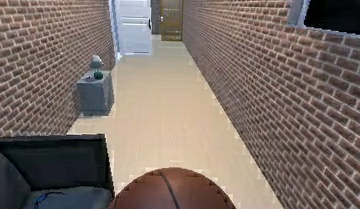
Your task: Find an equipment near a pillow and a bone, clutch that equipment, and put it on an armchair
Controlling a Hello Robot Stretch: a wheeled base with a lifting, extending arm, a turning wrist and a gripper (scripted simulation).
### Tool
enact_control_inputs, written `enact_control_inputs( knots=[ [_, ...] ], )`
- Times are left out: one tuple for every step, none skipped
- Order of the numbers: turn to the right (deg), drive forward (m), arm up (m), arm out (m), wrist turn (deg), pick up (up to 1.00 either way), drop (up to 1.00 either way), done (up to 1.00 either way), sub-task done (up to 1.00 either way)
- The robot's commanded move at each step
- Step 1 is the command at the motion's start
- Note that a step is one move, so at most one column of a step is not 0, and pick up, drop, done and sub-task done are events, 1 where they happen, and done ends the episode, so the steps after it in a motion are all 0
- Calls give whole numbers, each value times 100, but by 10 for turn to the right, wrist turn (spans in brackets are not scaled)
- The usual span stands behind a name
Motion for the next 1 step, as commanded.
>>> enact_control_inputs(
  knots=[
    [0, 35, 0, 0, 0, 0, 0, 0, 0]
  ],
)
